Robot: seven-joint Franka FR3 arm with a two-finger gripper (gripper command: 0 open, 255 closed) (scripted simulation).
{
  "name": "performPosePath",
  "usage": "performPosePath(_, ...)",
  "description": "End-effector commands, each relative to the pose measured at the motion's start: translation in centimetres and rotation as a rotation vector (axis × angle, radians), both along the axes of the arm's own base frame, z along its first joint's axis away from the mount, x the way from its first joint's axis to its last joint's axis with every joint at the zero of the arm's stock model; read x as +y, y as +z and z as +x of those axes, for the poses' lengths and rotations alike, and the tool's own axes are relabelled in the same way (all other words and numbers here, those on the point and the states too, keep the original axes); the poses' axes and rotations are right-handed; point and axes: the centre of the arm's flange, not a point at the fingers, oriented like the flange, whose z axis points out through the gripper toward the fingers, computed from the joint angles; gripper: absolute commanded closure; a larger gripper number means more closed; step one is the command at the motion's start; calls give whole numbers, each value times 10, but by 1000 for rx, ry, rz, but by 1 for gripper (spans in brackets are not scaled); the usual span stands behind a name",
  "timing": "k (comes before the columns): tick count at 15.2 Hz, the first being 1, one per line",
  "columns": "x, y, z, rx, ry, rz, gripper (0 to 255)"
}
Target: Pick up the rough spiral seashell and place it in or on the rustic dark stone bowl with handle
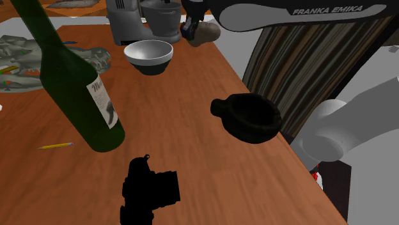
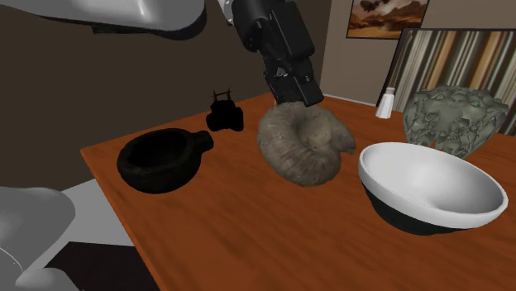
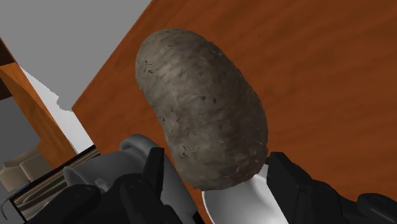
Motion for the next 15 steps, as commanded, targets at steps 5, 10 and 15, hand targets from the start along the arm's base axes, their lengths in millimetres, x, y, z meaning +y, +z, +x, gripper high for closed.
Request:
performPosePath(5,20,9,-48,0,0,0,255)
performPosePath(10,46,12,-108,0,0,0,255)
performPosePath(15,73,15,-169,0,0,0,255)
